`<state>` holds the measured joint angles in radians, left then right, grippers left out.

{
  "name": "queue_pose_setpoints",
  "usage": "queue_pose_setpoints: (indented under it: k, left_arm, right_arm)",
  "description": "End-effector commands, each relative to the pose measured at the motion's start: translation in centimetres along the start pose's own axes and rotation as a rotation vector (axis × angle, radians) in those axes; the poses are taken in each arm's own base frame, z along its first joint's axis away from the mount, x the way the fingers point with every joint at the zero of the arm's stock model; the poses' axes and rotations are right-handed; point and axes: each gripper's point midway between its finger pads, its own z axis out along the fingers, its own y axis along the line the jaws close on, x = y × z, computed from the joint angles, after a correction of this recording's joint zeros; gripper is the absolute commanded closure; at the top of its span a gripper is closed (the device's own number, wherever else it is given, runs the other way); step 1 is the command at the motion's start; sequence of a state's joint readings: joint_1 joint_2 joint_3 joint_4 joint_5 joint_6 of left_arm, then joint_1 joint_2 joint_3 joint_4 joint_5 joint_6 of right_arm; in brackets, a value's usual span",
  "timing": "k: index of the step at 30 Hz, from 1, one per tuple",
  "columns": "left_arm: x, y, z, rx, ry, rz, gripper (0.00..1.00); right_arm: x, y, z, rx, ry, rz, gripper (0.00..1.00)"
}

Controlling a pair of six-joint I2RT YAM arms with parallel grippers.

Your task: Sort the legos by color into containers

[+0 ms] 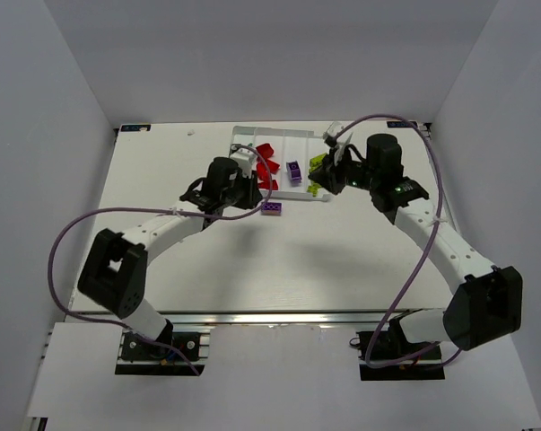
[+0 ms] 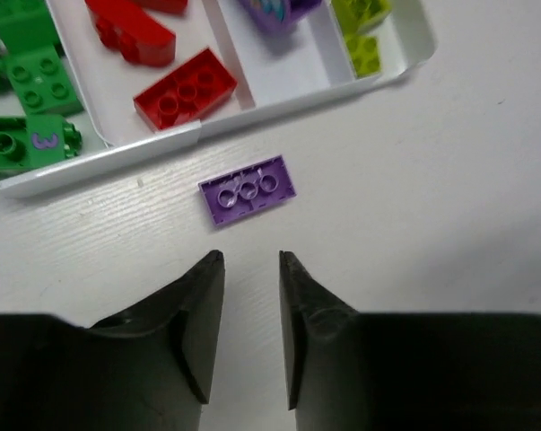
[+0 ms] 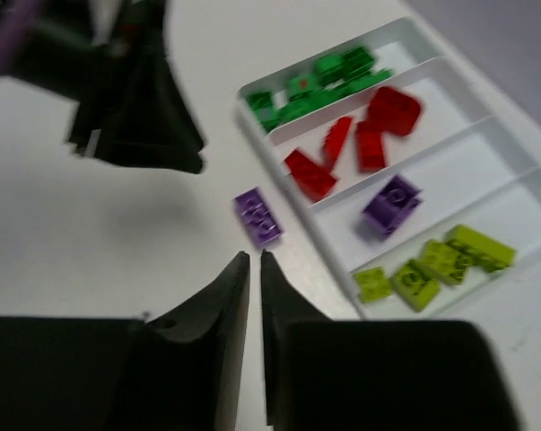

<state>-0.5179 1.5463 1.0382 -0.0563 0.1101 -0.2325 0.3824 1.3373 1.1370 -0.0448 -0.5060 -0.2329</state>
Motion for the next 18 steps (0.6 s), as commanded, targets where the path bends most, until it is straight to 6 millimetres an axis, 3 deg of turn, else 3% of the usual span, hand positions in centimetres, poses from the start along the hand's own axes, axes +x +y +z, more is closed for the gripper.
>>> queue_pose_setpoints:
  k: [1, 4, 7, 15, 18]
  left_arm:
    - [1.8, -0.3, 1.8, -0.059, 0.078, -0.002, 0.57]
    - [4.0, 0.7, 3.6, -0.163, 0.148, -0.007, 0.33]
    - [4.3, 0.6, 4.4, -0.181, 0.159, -0.016, 0.20]
    - [5.9, 0.6, 7.2, -0.184, 0.225, -0.049, 0.12]
    - [5.7, 0.5, 8.0, -0.198, 0.218, -0.050, 0.02]
  right_arm:
    - [1.1, 5.0, -1.2, -0.244, 0.029, 0.071, 0.81]
    - [0.2, 4.2, -2.1, -0.189, -0.002, 0.041, 0.60]
    - [-0.2, 3.8, -3.2, -0.181, -0.043, 0.033, 0.55]
    - [-0.6, 2.4, -5.7, -0.174, -0.100, 0.062, 0.51]
    - [-0.7, 2.4, -6.0, -0.183, -0.106, 0.070, 0.51]
